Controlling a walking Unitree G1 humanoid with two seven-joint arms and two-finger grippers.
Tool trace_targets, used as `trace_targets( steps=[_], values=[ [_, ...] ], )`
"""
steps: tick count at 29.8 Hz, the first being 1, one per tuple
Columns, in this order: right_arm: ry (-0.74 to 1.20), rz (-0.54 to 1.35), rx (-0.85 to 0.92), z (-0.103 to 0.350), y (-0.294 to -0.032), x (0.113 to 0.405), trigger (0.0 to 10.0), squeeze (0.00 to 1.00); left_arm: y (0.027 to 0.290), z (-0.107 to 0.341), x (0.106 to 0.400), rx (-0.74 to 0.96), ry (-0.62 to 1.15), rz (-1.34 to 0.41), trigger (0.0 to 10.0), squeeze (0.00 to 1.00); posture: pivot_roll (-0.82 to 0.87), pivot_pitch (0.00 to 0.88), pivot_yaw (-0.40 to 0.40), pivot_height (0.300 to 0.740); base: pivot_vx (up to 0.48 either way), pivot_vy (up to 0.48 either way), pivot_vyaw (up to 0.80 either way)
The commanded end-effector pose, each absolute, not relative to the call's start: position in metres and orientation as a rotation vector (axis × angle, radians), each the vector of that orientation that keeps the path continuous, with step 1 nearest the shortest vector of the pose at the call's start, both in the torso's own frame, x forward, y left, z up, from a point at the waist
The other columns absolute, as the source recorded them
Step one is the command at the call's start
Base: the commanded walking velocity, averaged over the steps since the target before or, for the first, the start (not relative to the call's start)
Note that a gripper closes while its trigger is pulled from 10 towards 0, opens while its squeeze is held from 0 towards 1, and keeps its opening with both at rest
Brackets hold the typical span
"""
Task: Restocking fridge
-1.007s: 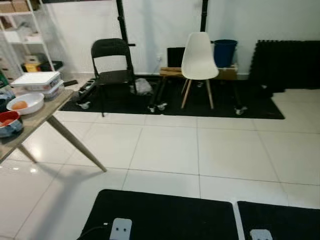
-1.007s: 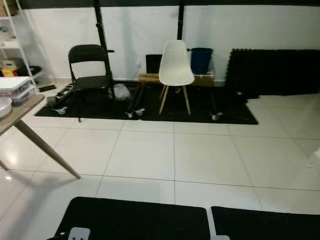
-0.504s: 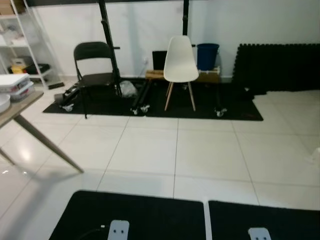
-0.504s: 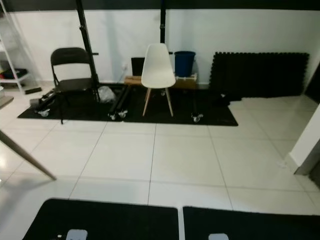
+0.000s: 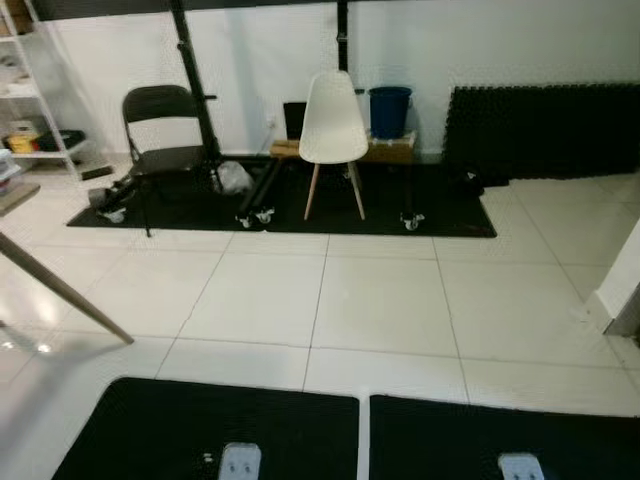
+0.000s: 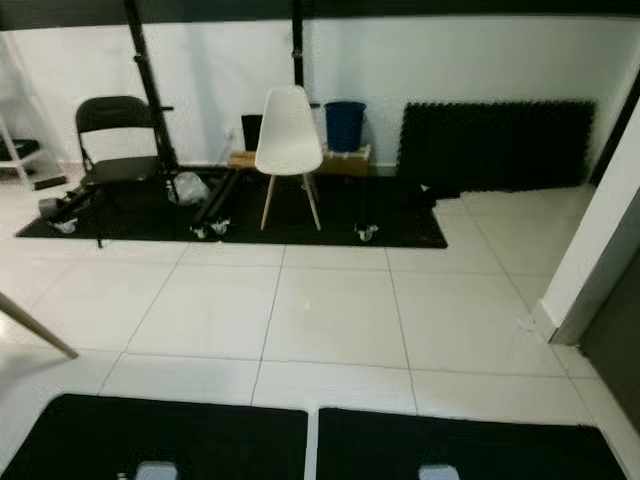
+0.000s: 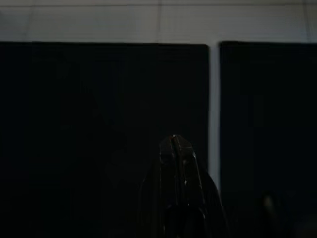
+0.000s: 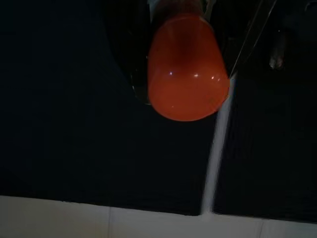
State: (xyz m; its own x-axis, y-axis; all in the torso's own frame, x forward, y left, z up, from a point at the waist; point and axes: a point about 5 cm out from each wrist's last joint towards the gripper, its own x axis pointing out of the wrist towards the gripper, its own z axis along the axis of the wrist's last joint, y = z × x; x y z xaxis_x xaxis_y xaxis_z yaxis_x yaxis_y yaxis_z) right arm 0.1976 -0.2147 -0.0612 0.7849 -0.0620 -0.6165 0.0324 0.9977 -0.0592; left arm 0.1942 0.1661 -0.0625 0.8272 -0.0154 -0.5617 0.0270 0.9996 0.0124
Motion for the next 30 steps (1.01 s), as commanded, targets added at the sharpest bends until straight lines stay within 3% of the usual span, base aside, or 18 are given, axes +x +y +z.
trace_targets(
  steps=[1, 23, 30],
  values=[
    [0.665, -0.058, -0.026, -0.063, -0.210, 0.195, 10.0, 0.00, 0.169, -0.063, 0.193, 0.040, 0.600, -0.042, 10.0, 0.00, -0.01, 0.065, 0.034, 0.740, 0.000, -0.480, 0.00],
    [0.660, -0.062, -0.043, -0.061, -0.217, 0.196, 10.0, 0.00, 0.168, -0.061, 0.199, 0.039, 0.590, -0.045, 10.0, 0.00, -0.04, 0.027, 0.037, 0.740, 0.000, -0.480, 0.00],
    [0.652, -0.056, -0.045, -0.059, -0.217, 0.199, 10.0, 0.00, 0.168, -0.058, 0.203, 0.024, 0.564, -0.025, 10.0, 0.00, -0.04, 0.045, 0.035, 0.740, 0.000, 0.000, 0.00]
  ],
)
